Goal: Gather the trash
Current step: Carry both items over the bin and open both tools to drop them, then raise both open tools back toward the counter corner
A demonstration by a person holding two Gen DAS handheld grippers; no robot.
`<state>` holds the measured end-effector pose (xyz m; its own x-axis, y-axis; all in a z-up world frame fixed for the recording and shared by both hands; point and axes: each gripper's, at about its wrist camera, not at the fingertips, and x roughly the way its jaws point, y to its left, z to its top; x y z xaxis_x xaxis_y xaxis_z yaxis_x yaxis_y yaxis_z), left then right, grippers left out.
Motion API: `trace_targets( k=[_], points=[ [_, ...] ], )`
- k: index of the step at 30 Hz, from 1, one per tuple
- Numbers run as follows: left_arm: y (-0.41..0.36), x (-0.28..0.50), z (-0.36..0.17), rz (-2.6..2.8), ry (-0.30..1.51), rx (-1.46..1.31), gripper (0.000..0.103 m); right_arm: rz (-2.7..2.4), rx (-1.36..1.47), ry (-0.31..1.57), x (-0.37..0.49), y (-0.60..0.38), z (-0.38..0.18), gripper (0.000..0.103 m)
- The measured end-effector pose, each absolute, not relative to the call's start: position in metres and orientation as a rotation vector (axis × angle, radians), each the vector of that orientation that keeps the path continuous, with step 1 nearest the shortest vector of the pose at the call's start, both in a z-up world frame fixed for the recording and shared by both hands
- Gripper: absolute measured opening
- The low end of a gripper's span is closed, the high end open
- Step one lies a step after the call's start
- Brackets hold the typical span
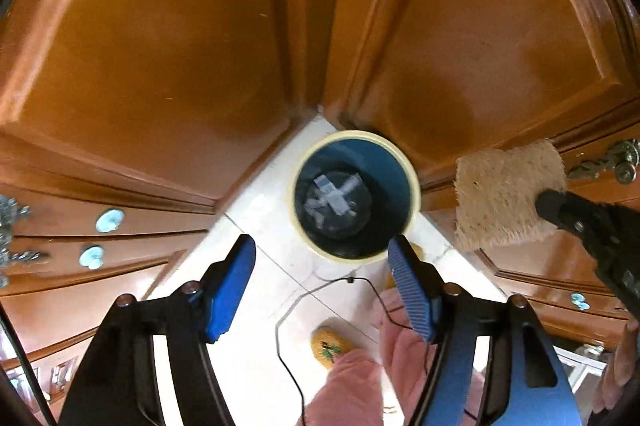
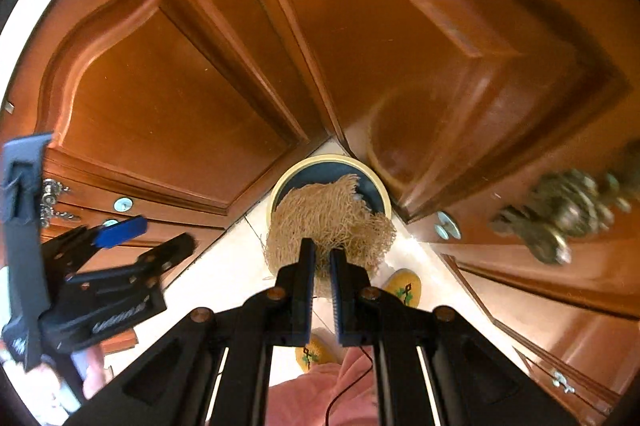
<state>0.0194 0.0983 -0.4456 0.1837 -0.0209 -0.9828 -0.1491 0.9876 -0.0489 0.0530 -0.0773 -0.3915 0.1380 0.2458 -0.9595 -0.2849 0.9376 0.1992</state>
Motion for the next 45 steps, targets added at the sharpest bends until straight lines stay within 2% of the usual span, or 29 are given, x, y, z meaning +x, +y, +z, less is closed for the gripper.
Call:
trace_targets(
  k=[3,10,14,15,16,26,40,45],
  points=[
    [0.102,0.015,-0.441,0.128,1.354,-0.128,0.077,0.400,-0.041,1.396,0.059,-0.067,-0.405,0.007],
    [0.111,0.018,-0.449,0.176,1.357,-0.136,0.077,0.443,-0.052,1.420,0.066,-0.046,-0.436,0.014],
    [0.118,0.017,-0.442,0.191,1.352,-0.145,0.077,0.453,-0.074,1.421,0.067,-0.039,-0.437,0.039],
    [0.120,0.017,-0.441,0.197,1.351,-0.146,0.077,0.458,-0.081,1.410,0.067,-0.037,-0.434,0.044],
    [0.120,0.016,-0.442,0.201,1.350,-0.147,0.077,0.464,-0.083,1.402,0.066,-0.037,-0.431,0.045],
    [0.117,0.011,-0.392,0.208,1.301,-0.152,0.077,0.491,-0.135,1.357,0.047,-0.045,-0.371,0.045],
    [0.080,-0.019,-0.233,0.132,1.134,-0.034,0.078,0.499,-0.090,1.166,0.001,-0.073,-0.212,0.045],
    [0.065,-0.036,-0.178,0.109,1.049,0.016,0.086,0.480,-0.080,1.094,-0.022,-0.091,-0.165,0.045]
  ],
)
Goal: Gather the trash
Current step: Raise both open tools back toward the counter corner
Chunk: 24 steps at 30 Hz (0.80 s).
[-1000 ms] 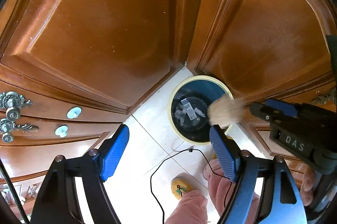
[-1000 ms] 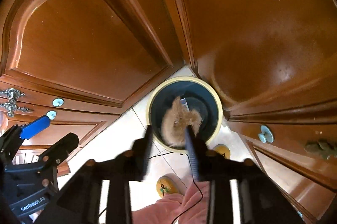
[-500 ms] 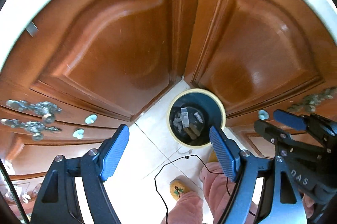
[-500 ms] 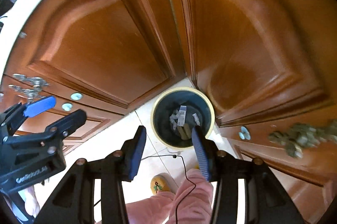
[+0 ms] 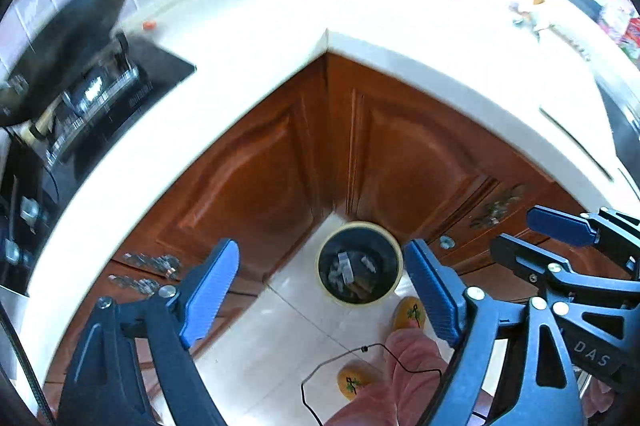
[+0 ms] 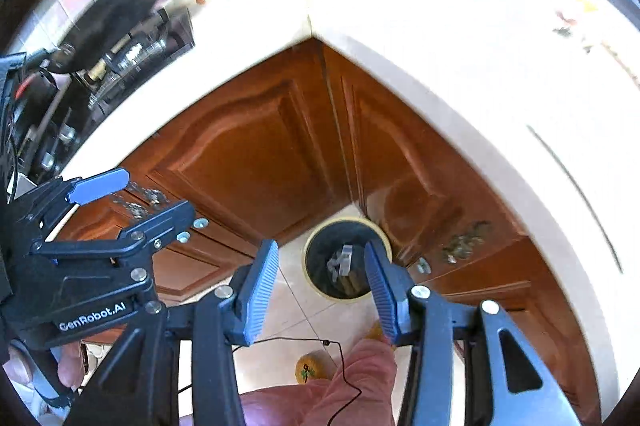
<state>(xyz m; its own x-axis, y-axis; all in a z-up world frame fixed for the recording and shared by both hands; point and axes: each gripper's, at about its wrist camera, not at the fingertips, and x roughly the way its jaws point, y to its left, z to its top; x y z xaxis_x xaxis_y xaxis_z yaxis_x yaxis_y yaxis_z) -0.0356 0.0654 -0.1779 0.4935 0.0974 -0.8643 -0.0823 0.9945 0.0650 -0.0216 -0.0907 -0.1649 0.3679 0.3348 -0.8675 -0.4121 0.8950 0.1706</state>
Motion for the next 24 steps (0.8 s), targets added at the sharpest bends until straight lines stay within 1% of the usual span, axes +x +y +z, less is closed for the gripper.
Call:
trace_targets(
  k=[4,17,19,21,24],
  points=[
    [0.057,-0.051,-0.149,0.092,1.006,0.031,0.092,0.461,-0.058,1.050,-0.041,-0.109,-0.132,0.045],
    [0.019,-0.082,-0.079,0.017,0.900,0.059,0.092,0.401,-0.041,0.918,-0.087,-0.140,-0.059,0.046],
    [0.015,-0.081,-0.070,0.010,0.884,0.059,0.093,0.391,-0.037,0.893,-0.090,-0.144,-0.049,0.048],
    [0.012,-0.080,-0.059,0.009,0.869,0.063,0.097,0.375,-0.025,0.861,-0.092,-0.151,-0.035,0.055],
    [0.007,-0.077,-0.040,0.008,0.840,0.066,0.098,0.348,-0.012,0.828,-0.090,-0.162,-0.019,0.058]
  ],
)
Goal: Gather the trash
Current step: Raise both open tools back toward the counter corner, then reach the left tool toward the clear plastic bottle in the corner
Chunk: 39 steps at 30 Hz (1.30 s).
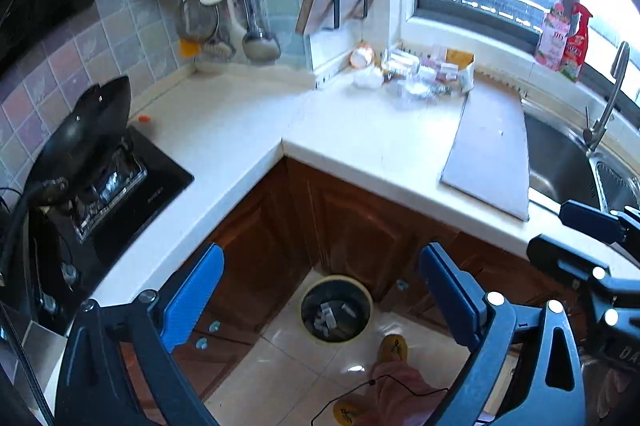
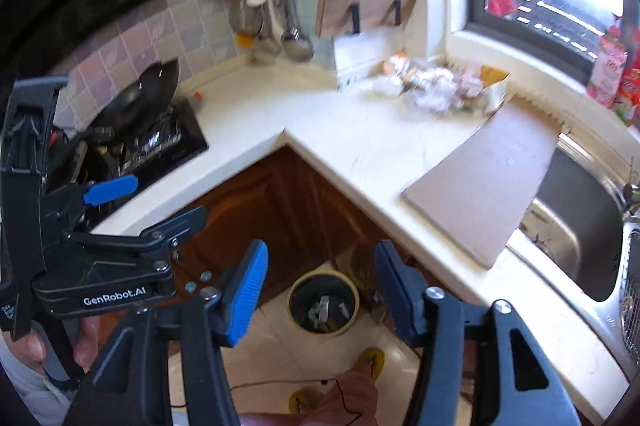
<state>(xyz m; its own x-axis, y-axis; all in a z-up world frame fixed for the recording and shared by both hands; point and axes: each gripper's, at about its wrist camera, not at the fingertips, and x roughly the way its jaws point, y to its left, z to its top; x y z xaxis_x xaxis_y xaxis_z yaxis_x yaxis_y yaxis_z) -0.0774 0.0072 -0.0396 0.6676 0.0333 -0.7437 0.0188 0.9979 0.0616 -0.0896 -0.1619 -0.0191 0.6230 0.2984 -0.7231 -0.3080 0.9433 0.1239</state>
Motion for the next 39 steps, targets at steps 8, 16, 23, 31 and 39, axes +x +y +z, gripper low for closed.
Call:
trace_targets(
  k=[8,16,23,31,39],
  points=[
    [0.002,-0.057,0.003,-0.018,0.791,0.023,0.102,0.259,0.025,0.798,-0.062,-0.195,0.012,0.058],
    [-0.011,-0.014,0.023,-0.011,0.779,0.010,0.102,0.174,0.017,0.787,-0.006,-0.231,0.036,0.058],
    [-0.031,0.042,0.026,-0.015,0.804,0.008,0.102,0.116,0.032,0.791,0.062,-0.269,0.048,0.058],
    [-0.062,0.138,0.004,0.008,0.847,0.059,0.102,0.105,0.151,0.841,0.151,-0.318,0.041,0.058],
    [-0.077,0.238,-0.046,0.078,0.899,0.054,0.102,0.107,0.292,0.933,0.246,-0.351,0.012,0.058]
  ],
)
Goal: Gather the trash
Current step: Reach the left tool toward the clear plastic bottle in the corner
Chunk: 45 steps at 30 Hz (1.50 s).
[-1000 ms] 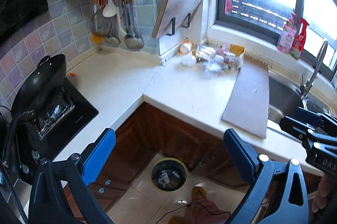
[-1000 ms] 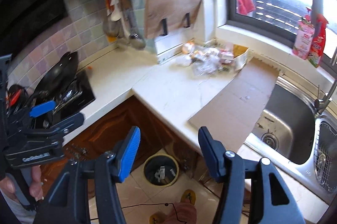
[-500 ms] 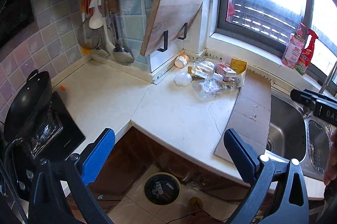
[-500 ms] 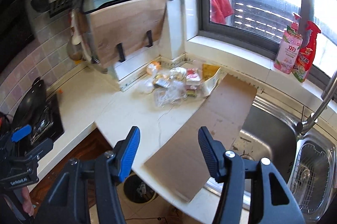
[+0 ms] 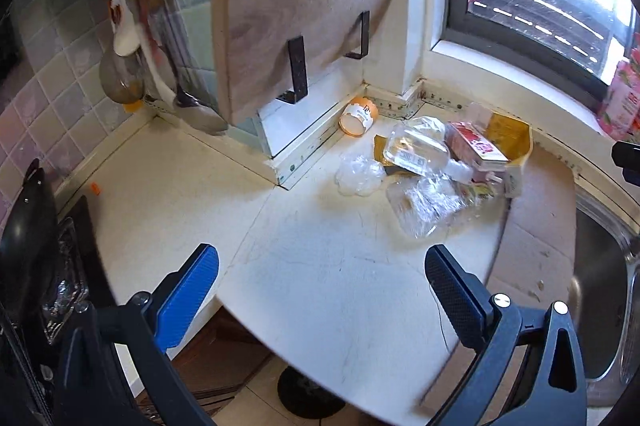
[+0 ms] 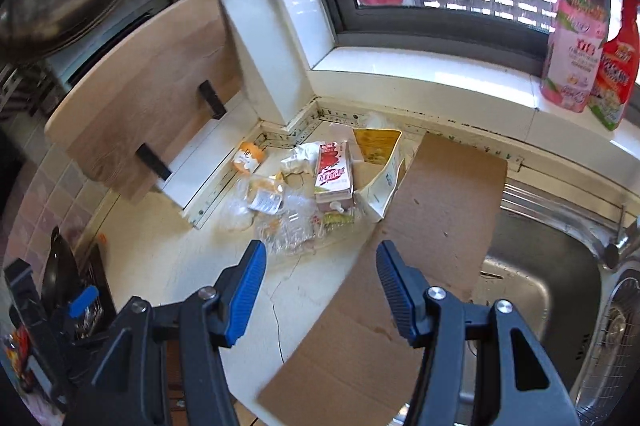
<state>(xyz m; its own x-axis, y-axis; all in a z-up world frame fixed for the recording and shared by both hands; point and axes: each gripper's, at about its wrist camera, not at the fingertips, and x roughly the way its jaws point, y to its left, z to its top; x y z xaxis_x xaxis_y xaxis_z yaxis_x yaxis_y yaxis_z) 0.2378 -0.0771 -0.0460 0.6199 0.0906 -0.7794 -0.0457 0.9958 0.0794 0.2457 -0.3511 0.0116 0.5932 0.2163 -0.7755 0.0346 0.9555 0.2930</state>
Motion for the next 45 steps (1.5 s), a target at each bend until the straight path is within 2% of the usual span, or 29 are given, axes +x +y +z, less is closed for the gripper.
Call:
trace_targets(
  k=[8,19,31,37,39,41,45],
  points=[
    [-0.100,0.312,-0.093,0.035,0.965,0.001,0.102,0.047,0.413,1.005,0.326,-0.379,-0.046,0.058],
    [-0.133,0.388,-0.113,0.018,1.033,-0.135,0.102,-0.006,0.539,1.102,0.384,-0.396,-0.124,0.058],
    [-0.144,0.432,-0.135,0.069,1.117,-0.334,0.102,0.004,0.514,1.101,0.387,-0.397,-0.142,0.057],
    [-0.155,0.450,-0.148,0.108,1.147,-0.345,0.102,0.037,0.565,1.107,0.386,-0.400,-0.147,0.048],
    [-0.158,0.456,-0.155,0.120,1.165,-0.347,0.102,0.056,0.572,1.112,0.386,-0.398,-0.148,0.042],
    [-0.159,0.460,-0.159,0.128,1.175,-0.355,0.102,0.052,0.572,1.111,0.387,-0.397,-0.149,0.042],
    [-0.158,0.466,-0.166,0.139,1.194,-0.363,0.092,0.050,0.596,1.108,0.386,-0.399,-0.149,0.041]
  ],
)
